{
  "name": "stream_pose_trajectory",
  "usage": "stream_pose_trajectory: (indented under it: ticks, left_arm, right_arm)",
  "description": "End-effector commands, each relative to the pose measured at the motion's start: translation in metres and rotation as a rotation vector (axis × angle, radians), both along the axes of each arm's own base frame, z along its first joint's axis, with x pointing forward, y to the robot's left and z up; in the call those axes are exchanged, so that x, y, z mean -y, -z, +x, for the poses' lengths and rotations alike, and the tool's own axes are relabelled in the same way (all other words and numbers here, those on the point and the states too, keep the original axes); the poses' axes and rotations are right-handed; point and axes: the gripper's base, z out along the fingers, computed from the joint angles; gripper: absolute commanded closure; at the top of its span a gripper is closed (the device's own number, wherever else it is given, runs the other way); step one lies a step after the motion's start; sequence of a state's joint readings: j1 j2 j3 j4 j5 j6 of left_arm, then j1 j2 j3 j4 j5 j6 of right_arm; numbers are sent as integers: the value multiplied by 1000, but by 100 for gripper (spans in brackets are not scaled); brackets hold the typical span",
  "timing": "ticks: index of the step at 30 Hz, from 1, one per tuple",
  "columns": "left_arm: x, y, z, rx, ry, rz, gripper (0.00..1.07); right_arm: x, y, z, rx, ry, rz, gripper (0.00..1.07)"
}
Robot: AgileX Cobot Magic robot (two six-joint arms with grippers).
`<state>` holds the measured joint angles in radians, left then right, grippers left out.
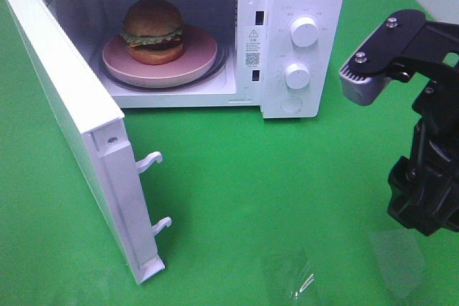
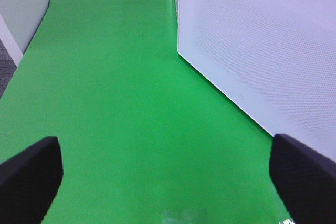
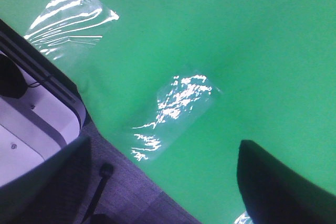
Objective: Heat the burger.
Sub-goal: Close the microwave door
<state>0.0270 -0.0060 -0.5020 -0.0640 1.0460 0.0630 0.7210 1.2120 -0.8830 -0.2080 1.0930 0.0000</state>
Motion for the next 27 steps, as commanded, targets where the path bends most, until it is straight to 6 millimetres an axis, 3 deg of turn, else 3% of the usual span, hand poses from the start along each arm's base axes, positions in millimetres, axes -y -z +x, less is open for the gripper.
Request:
stream_pose_trajectory:
  ticks: [1, 15, 22, 27]
  left_arm:
    - [0, 0, -2, 24, 5, -8, 7]
    - [0, 0, -2, 24, 5, -8, 7]
    - [0, 0, -2, 24, 5, -8, 7]
    - [0, 0, -2, 24, 5, -8, 7]
  right_arm:
    - [9, 0, -13, -11, 21, 17, 31]
    - [47, 4, -49, 73, 134, 119, 31]
    - [88, 13, -55, 120, 388, 138, 31]
    - [116, 7, -73, 227, 604, 207, 31]
